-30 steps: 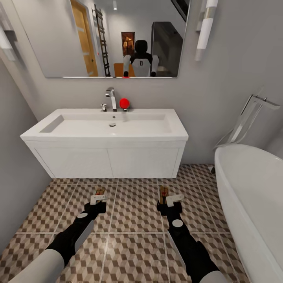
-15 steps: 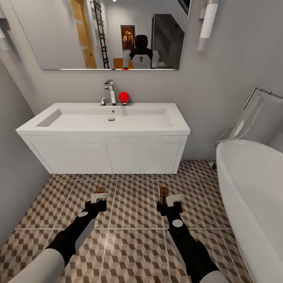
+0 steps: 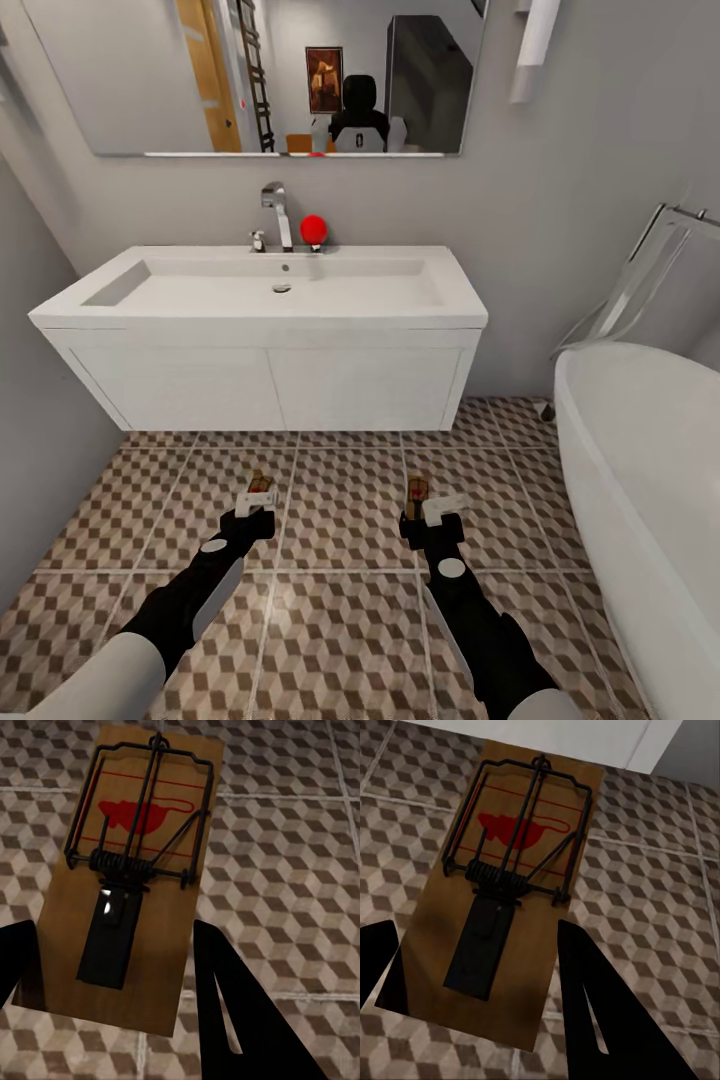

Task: Take the four mousetraps from the cabinet in the bathroom and place them on the bathroom floor. Make sure all four end up on the same floor surface, and ensure that at least two of them are either under or directly next to the same bathroom sink.

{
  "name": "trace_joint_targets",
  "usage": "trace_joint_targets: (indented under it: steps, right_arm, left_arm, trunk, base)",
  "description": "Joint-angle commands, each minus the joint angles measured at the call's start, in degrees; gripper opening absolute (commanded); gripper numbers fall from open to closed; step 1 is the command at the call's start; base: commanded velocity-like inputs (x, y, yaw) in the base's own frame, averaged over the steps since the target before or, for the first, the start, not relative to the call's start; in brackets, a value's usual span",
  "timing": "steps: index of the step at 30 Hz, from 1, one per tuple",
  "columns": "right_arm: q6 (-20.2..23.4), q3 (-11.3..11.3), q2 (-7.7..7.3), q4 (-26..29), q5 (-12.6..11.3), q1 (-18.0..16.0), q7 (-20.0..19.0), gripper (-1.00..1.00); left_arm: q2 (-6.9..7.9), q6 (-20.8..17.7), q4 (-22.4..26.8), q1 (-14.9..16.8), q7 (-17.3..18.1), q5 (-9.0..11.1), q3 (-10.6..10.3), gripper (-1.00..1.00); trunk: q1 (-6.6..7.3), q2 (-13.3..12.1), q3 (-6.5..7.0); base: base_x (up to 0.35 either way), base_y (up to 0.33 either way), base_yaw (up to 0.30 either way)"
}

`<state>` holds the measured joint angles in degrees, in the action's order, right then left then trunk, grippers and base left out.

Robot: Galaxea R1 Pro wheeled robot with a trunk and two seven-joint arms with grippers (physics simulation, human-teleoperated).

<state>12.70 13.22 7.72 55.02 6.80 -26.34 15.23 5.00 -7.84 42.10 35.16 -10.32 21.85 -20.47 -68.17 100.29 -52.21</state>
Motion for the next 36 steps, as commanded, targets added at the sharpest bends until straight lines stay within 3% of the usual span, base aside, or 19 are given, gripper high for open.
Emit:
trace_joint_targets:
  steps: [1,8,13,17,36]
  right_arm:
    - [0.6,0.1,0.0,0.1,0.4,0.0,0.1,-1.0]
    - [1.2,0.0,0.06,0.2,0.3,0.0,0.1,-1.0]
    - [6.1,0.1,0.06,6.3,0.3,0.0,0.2,-1.0]
    - [8.8,0.1,-0.04,8.1,0.2,0.0,0.1,-1.0]
    - [9.5,0.1,0.1,8.6,0.2,0.0,0.2,-1.0]
  left_arm:
    - [0.1,-0.2,0.1,0.0,-0.7,0.3,-0.4,-1.0]
    - [0.1,-0.3,0.2,0.0,-0.7,0.3,-0.4,-1.0]
    - [0.1,-0.3,0.2,0.1,-0.7,0.3,-0.4,-1.0]
    - [0.1,-0.3,0.2,0.0,-0.7,0.3,-0.4,-1.0]
    - [0.01,-0.3,0.1,0.0,-0.8,0.3,-0.5,-1.0]
  trunk:
    - [-0.22,0.4,-0.32]
    - [-1.76,3.2,-2.22]
    - [-2.86,5.3,-3.58]
    - [-3.73,6.9,-4.66]
    - [-7.91,14.5,-9.81]
  base:
    - [0.0,0.0,0.0]
    - [0.0,0.0,0.0]
    - [0.0,0.0,0.0]
    - [0.0,0.0,0.0]
    - [0.0,0.0,0.0]
